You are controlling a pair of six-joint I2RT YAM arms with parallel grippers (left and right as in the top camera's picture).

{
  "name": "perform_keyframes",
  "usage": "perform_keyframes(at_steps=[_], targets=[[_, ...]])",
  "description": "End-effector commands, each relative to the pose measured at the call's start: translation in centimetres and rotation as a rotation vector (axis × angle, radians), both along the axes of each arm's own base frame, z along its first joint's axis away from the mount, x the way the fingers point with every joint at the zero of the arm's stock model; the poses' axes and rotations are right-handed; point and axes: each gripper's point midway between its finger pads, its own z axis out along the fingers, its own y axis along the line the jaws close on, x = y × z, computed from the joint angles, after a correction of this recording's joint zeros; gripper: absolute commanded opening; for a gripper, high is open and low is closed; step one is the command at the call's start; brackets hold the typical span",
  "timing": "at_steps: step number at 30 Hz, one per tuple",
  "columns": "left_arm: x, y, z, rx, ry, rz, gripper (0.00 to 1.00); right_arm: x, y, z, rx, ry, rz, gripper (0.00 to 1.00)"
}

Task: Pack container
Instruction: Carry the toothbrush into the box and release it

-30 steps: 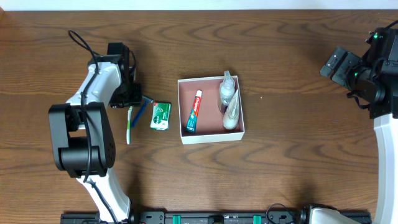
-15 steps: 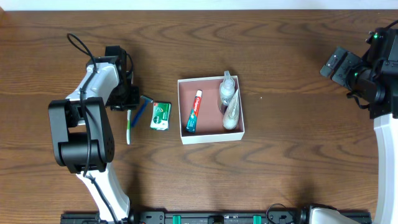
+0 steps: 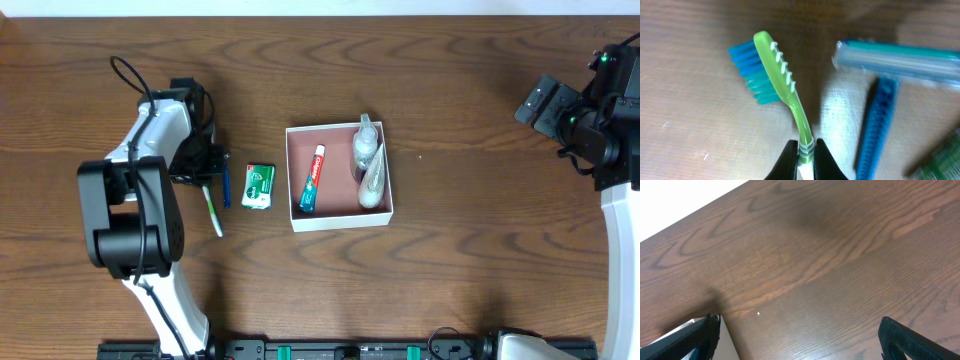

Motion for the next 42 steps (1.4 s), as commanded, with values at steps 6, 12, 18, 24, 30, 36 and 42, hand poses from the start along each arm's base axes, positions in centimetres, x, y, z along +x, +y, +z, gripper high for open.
perform_keyframes(at_steps=[6, 12, 18, 24, 30, 36, 42], targets=[[2.0, -5.8, 13.3, -0.139, -0.323, -0.002, 0.06, 0.1, -0.2, 0.3, 0.006, -0.01, -0.013, 0.99], [1.8, -14.7, 18.3, -0.235, -0.512, -0.146, 0.06, 0.1, -0.2, 0.3, 0.006, -0.01, -0.013, 0.99], [2.6, -20.7, 16.8, -0.156, -0.595, -0.288, 0.06, 0.1, -0.2, 0.3, 0.006, -0.01, -0.013, 0.99], [3.2, -23.8, 11.4, -0.116, -0.536, -0.36, 0.06, 0.1, -0.2, 0.3, 0.006, -0.01, -0.013, 0.99], [2.5, -24.3, 6.2, -0.076, -0.41, -0.356, 0.06, 0.1, -0.2, 0.3, 0.006, -0.01, -0.013, 0.99], [2.0, -25.1, 5.1, -0.071, -0.387, -0.377, 0.07, 0.1, -0.2, 0.3, 0.006, -0.01, -0.013, 0.99], [0.7, -27.1, 5.0, -0.127, -0.365, -0.415, 0.08, 0.1, -0.2, 0.3, 0.006, -0.01, -0.013, 0.99]])
